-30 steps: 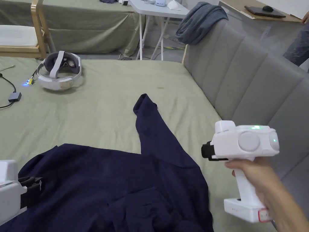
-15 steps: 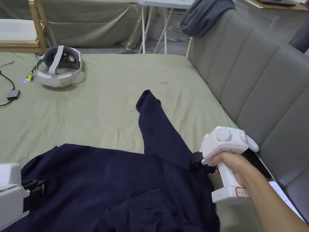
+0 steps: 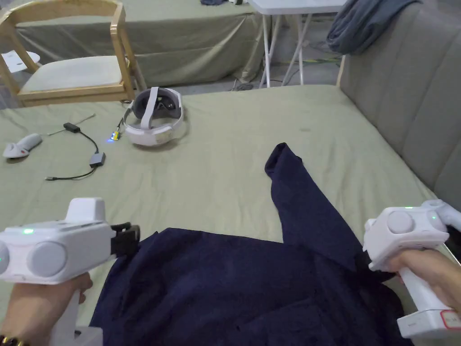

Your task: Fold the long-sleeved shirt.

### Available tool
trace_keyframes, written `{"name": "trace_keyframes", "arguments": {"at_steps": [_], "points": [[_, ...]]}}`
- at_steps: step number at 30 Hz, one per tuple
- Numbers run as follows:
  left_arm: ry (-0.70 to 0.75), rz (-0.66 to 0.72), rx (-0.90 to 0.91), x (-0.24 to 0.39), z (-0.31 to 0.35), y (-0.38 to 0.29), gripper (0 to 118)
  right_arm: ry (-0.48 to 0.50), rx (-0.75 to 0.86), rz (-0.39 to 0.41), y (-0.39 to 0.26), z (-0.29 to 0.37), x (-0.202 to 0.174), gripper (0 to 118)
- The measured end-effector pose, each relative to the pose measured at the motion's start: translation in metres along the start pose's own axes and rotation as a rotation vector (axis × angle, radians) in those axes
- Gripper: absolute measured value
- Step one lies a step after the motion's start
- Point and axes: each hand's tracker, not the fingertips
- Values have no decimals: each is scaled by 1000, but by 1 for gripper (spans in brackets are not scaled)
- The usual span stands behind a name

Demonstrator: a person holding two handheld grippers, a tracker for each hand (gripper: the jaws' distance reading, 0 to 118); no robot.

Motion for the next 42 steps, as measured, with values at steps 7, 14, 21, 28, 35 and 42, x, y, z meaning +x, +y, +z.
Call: {"name": "trace_keyframes", "arguments": {"at_steps": [7,14,21,28,35,42], "points": [[85,-188,-202,-15,-109,33,90,49,3,-32,-6,12,2,8],[5,-131,-322,-1,-155,10,89,75,1,-36,5,3,14,8],[45,-163,-317,0,-168,-24,77,54,3,-5,9,-1,10,8],[-4,-27,-284,-4,-123,-5,13,22,55,19,2,13,3,8],[0,-58,-94,-9,-20,36,13,168,299,23,17,100,7,8],[-3,-8,130,-31,73,114,13,170,592,200,67,261,-30,8]]}}
